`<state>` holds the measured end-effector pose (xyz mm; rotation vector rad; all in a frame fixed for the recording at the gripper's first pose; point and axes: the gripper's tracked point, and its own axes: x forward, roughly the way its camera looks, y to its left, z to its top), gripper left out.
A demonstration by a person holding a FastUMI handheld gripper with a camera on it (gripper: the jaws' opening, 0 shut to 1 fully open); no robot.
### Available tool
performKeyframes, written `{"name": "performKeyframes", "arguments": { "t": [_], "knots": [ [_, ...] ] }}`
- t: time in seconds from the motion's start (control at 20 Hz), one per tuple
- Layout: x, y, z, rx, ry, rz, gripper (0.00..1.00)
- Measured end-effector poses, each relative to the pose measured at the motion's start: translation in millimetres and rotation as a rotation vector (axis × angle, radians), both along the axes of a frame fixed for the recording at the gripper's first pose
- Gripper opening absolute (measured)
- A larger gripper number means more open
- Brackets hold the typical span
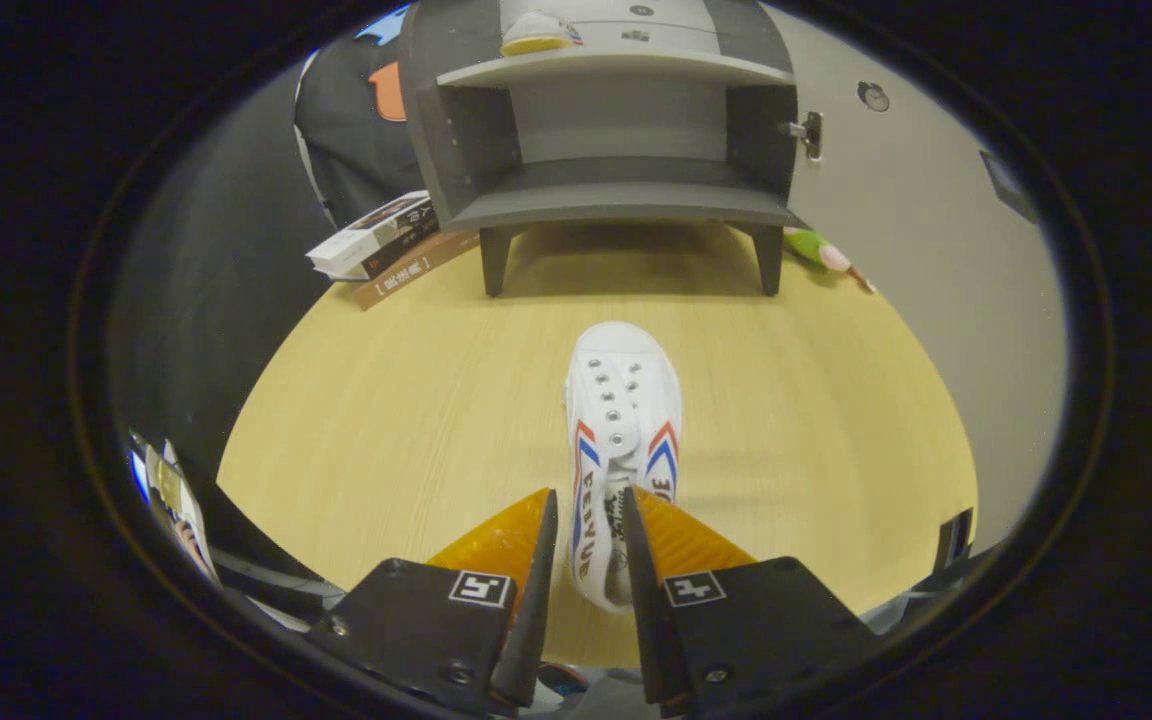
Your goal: Open the shoe cabinet door, grab the shoes and put them into the shoe cabinet, then close the shoe cabinet door.
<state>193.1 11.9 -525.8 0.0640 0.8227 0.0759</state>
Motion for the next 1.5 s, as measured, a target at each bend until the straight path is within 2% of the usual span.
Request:
{"name": "performKeyframes", "arguments": {
  "t": [0.35,0.4,0.6,0.75,0.85,0.95,1.0,1.5],
  "knots": [
    [20,17,-36,0.038,0.067,-0.005,0.55],
    [19,16,-36,0.016,0.064,-0.008,0.66],
    [21,19,-41,-0.081,0.023,0.001,0.8],
    [17,17,-45,-0.149,0.028,0.046,0.71],
    [20,-1,-42,-0.196,0.019,0.007,0.65],
    [16,11,-37,-0.094,0.033,0.019,0.17],
    [18,12,-37,-0.058,0.029,0.021,0.06],
    [27,4,58,0.038,-0.134,0.055,0.04]
  ]
}}
